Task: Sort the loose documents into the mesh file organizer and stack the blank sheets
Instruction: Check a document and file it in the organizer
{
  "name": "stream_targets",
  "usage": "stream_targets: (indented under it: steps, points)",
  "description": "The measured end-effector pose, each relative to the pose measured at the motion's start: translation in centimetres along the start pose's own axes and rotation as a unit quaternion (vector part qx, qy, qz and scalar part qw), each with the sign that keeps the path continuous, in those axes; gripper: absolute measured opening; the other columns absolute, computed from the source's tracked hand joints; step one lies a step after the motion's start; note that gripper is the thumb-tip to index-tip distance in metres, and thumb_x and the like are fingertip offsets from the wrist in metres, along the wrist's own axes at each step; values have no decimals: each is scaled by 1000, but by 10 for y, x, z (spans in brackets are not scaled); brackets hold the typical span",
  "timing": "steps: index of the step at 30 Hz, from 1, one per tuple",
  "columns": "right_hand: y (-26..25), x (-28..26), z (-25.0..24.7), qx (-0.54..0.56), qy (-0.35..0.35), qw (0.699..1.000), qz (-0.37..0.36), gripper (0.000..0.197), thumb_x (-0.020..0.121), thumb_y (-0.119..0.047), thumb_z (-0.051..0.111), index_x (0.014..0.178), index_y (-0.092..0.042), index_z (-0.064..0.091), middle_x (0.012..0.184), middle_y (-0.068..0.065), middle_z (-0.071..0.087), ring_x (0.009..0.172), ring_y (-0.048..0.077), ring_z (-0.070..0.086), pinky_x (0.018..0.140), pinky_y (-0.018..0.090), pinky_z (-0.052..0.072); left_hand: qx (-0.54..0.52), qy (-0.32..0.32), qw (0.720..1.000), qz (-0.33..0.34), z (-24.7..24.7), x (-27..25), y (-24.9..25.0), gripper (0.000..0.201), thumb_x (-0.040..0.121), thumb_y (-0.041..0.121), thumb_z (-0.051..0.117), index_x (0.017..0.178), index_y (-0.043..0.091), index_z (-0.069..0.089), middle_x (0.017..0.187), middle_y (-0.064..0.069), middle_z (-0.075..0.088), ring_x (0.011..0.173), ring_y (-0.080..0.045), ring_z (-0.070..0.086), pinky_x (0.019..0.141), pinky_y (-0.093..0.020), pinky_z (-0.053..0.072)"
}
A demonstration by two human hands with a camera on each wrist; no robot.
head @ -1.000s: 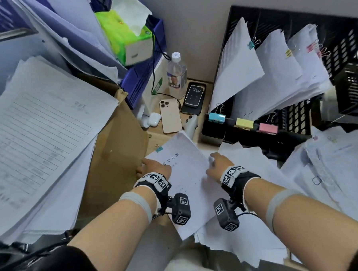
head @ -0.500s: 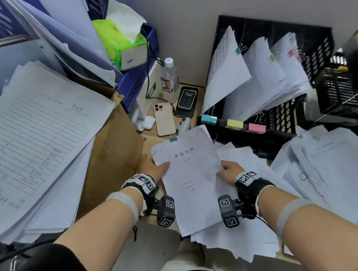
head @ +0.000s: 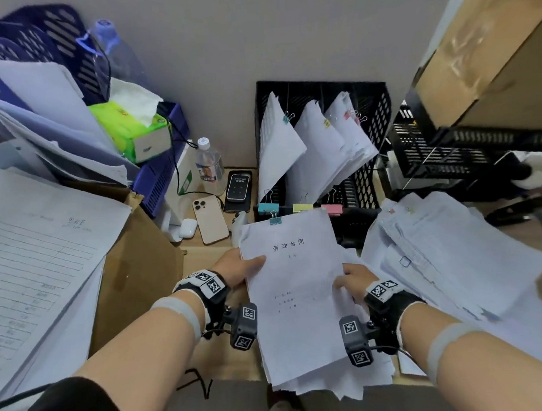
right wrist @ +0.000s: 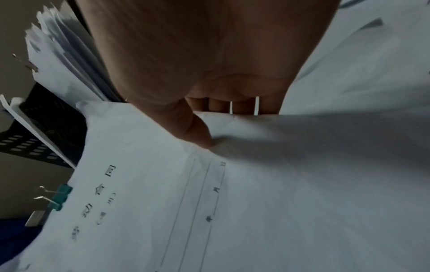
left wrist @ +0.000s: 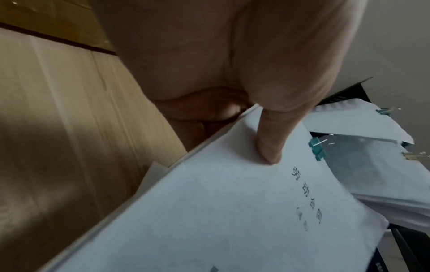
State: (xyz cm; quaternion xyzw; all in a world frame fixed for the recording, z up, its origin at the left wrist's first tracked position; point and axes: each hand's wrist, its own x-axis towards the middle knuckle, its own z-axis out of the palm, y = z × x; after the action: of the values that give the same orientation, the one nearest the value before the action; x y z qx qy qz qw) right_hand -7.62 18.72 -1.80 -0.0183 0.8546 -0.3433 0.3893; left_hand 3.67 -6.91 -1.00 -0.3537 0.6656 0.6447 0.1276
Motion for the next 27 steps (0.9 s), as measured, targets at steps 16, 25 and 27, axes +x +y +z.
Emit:
stream_targets:
  steps: [16, 25, 27]
  points:
    - [-41, -11, -58, -86, 122, 977, -153, 49, 72, -34, 78, 97, -14, 41, 89, 2, 51, 75, 18, 50, 63, 29, 42, -33, 38, 995, 83, 34, -20, 95, 30, 91, 19, 73, 113, -1, 69, 97, -12, 77, 76, -19, 76, 66, -32, 62]
    - [-108, -53, -42, 44, -144, 973, -177, 111, 61, -56, 83, 143, -43, 10, 123, -3, 55, 91, 23, 69, 56, 46, 61, -7, 28, 991, 133, 69, -30, 156, 24, 92, 10, 66, 112, -3, 66, 93, -12, 74, 75, -20, 72, 65, -31, 59]
    - [-106, -50, -41, 62, -110, 973, -191, 105, 61, -55, 84, 139, -43, 15, 110, -7, 59, 82, 21, 71, 55, 47, 61, 5, 21, 993, 118, 71, -32, 158, 25, 93, 9, 64, 114, -4, 65, 95, -14, 73, 73, -21, 72, 65, -31, 59]
